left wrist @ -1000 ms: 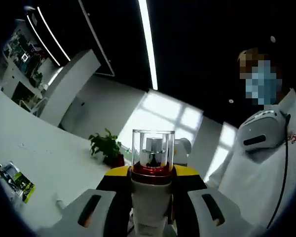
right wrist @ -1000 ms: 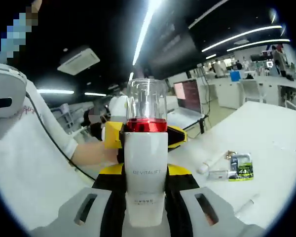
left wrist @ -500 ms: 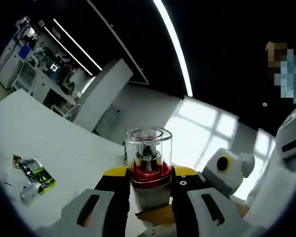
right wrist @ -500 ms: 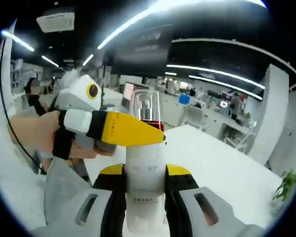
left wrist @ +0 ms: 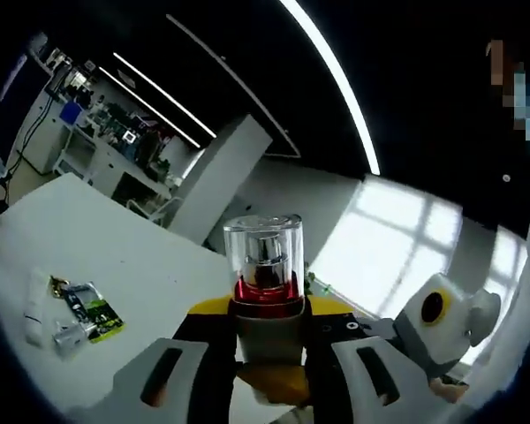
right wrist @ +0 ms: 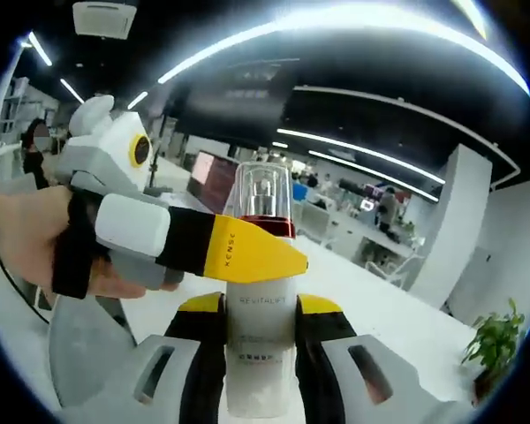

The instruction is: Arrange the skincare products in the storage area until every visible bottle or jar stands upright without overlapping.

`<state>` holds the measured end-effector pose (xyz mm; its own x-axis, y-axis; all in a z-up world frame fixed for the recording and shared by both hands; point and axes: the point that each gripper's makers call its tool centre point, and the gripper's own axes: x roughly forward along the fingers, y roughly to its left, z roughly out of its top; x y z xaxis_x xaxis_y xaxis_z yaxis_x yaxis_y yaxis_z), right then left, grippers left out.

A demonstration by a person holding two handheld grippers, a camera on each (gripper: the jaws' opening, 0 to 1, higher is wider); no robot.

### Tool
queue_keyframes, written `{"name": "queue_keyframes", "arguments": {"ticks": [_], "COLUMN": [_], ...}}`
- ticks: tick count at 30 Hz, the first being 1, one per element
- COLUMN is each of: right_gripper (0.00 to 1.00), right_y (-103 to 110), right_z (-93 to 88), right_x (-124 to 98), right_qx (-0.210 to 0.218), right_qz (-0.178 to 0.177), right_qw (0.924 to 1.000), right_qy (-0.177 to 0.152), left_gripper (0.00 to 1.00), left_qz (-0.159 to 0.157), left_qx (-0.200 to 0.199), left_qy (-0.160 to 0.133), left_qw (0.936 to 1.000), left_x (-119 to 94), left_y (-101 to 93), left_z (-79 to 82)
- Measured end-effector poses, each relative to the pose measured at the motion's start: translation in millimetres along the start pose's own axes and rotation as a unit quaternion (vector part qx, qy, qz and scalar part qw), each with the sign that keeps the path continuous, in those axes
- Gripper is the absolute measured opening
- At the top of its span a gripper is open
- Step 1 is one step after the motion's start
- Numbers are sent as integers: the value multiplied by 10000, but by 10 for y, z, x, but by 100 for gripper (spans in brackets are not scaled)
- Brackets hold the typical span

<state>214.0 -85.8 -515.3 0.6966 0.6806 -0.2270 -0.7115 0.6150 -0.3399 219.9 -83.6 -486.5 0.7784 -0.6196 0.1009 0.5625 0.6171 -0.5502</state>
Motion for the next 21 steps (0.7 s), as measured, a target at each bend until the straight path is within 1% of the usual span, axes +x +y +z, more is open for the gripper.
{"name": "queue_keyframes", "arguments": {"ticks": [1,2,3,4,5,6,7,8,9,10,11,12,13,14,15,16,17,18,19,20,21], "right_gripper": [29,29,29,29,30,30,31,31,32,32,32,32,32,31,31,30,30,30,30,29,29], "right_y": [6,35,63,71,80,97,96,100,107,106,103,94,110,106,97,117,128,136,162,172,177], "right_z": [20,44,51,77,98,98,106,135,128,133,144,142,141,120,102,72,47,16,-27,-59,-107], "right_x": [-17,-38,-59,-89,-110,-142,-162,-181,-195,-211,-232,-248,-280,-299,-306,-331,-352,-361,-378,-391,-409], "right_qx": [45,79,164,370,466,510,555,594,775,911,1035,1165,1326,1408,1442,1478,1600,1732,1749,1794,1897], "right_qz": [39,195,382,557,708,962,1076,1266,1547,1695,1933,2092,2352,2536,2657,2879,3031,3125,3293,3409,3522], "right_qw": [9999,9996,9989,9973,9956,9933,9918,9887,9833,9796,9736,9687,9607,9551,9513,9441,9375,9324,9263,9213,9152], "right_qy": [-82,-165,-199,-313,-396,-388,-417,-541,-556,-577,-633,-654,-641,-600,-603,-628,-600,-551,-547,-539,-491], "left_gripper": [23,23,22,22,22,22,22,22,22,22,22,22,22,22,22,22,22,22,22,22,22], "left_qz": [-112,-249,-403,-534,-636,-747,-929,-1121,-1339,-1466,-1565,-1730,-1838,-1929,-2097,-2226,-2368,-2441,-2588,-2665,-2705], "left_qx": [-98,-34,95,230,361,526,714,855,841,867,870,1018,1110,1214,1335,1399,1426,1420,1446,1498,1525], "left_qy": [16,58,158,244,295,408,525,621,728,795,854,953,1027,1126,1234,1309,1434,1490,1573,1618,1658], "left_qw": [9999,9997,9990,9980,9969,9950,9917,9881,9847,9822,9801,9750,9713,9672,9607,9559,9503,9477,9420,9383,9360], "left_x": [-1,-9,-14,-19,-18,-21,-21,-23,-24,-24,-23,-21,-19,-16,-9,-8,-7,5,12,21,48], "left_y": [-20,-11,-48,-87,-113,-135,-176,-222,-277,-303,-317,-338,-362,-379,-421,-450,-481,-500,-533,-552,-565], "left_z": [6,27,17,19,25,16,8,-3,-15,-23,-26,-40,-53,-76,-114,-144,-197,-232,-291,-335,-392]}}
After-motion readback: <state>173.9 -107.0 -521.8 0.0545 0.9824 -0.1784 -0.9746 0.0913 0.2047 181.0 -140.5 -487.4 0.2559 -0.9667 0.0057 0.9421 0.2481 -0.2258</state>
